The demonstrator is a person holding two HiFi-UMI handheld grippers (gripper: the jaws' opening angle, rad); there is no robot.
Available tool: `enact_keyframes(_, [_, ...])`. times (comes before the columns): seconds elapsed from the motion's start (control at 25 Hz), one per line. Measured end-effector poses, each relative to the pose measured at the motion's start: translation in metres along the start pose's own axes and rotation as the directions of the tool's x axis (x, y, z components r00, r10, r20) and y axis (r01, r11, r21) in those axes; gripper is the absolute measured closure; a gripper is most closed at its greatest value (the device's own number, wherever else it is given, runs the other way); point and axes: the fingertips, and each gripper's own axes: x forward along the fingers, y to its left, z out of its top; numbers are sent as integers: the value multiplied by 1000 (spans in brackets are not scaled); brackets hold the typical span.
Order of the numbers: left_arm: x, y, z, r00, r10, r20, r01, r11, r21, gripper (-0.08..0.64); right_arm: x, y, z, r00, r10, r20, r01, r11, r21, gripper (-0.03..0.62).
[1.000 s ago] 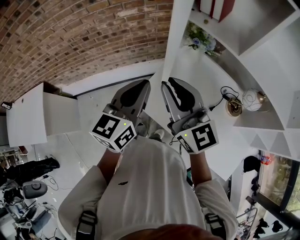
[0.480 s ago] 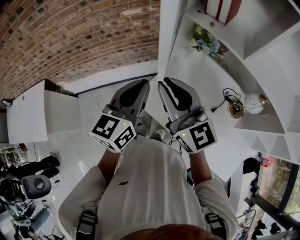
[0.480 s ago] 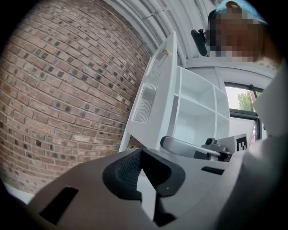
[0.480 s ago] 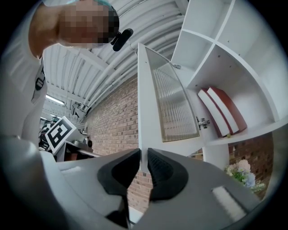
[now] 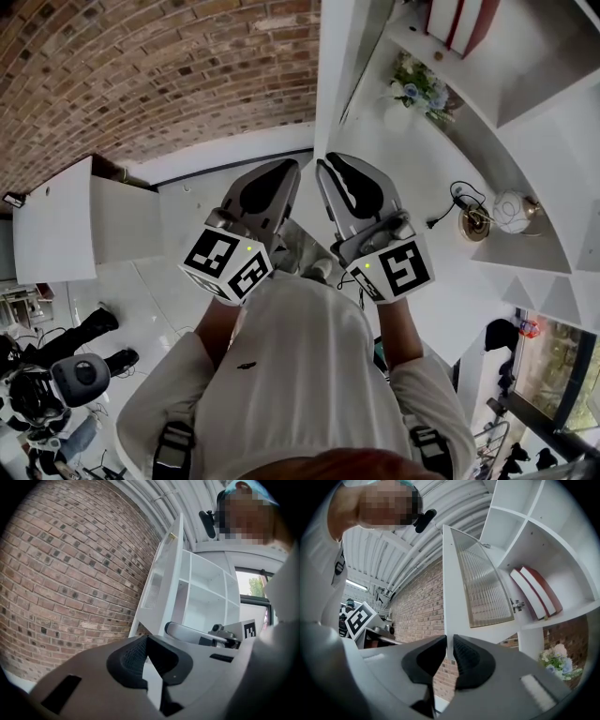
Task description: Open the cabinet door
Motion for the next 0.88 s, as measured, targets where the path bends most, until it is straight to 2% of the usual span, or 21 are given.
enact_keyframes(0.88, [-16, 38, 13, 999, 39, 25, -39, 999, -9, 552, 41, 12, -9, 1000, 19, -7, -18, 1000, 22, 537])
